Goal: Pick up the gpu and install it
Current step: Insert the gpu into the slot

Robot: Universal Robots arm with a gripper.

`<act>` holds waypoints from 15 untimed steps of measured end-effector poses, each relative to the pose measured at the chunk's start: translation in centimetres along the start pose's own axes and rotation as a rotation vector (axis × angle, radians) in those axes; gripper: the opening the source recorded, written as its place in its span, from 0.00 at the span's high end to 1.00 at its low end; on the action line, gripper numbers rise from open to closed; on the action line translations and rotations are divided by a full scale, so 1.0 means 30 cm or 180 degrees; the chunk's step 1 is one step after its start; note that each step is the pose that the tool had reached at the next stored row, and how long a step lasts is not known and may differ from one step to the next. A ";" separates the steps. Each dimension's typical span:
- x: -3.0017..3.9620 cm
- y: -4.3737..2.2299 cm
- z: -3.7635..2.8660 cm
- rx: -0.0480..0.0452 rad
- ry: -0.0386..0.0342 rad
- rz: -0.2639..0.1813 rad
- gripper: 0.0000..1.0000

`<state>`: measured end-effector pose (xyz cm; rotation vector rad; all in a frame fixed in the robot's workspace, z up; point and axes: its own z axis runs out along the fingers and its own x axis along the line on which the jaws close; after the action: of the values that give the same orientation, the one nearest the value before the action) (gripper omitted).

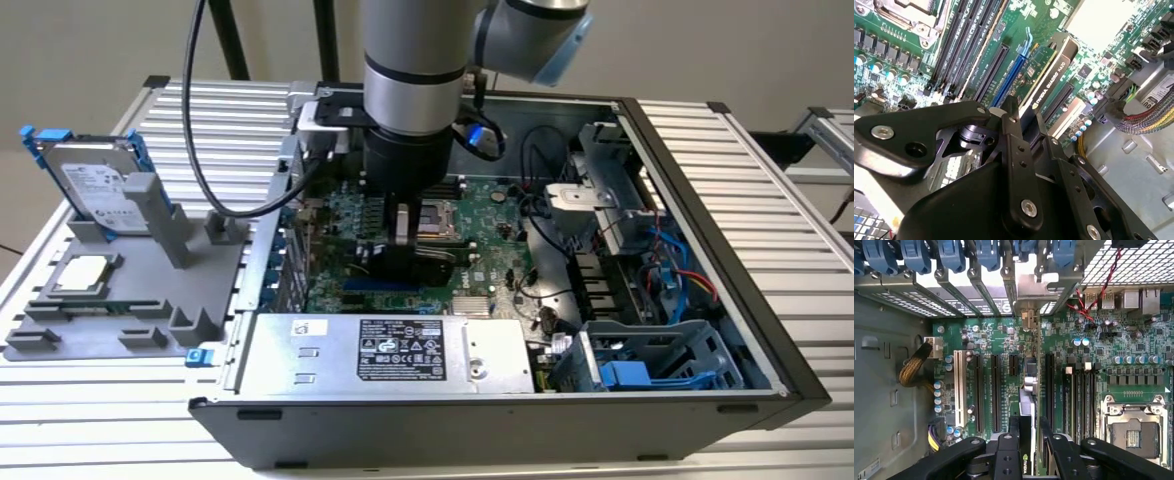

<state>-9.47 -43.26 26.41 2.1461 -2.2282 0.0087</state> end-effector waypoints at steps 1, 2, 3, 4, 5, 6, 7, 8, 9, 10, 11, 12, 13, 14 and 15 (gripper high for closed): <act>0.000 0.000 -0.003 0.0001 0.0000 0.0000 1.00; 0.000 0.000 -0.007 0.0001 0.0002 -0.0001 1.00; 0.001 0.000 -0.011 0.0000 0.0006 -0.0001 1.00; 0.001 0.000 -0.012 -0.0001 0.0009 0.0000 1.00; 0.001 0.000 -0.013 -0.0001 0.0011 0.0000 1.00; 0.001 0.001 -0.013 0.0000 0.0012 0.0000 1.00; 0.001 0.001 -0.013 0.0000 0.0014 0.0000 1.00; 0.001 0.001 -0.014 -0.0001 0.0016 0.0000 1.00; 0.001 0.001 -0.023 -0.0001 0.0017 0.0000 1.00; 0.002 0.001 -0.036 -0.0001 0.0018 0.0000 1.00; 0.002 0.001 -0.043 -0.0001 0.0017 0.0001 1.00; 0.002 0.001 -0.044 0.0000 0.0017 0.0001 1.00; 0.002 0.001 -0.043 0.0004 0.0016 -0.0001 1.00; 0.002 0.002 -0.044 0.0017 0.0017 -0.0007 1.00; 0.002 0.002 -0.044 0.0039 0.0016 -0.0016 1.00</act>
<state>-9.48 -43.27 27.73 2.1552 -2.2259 0.0278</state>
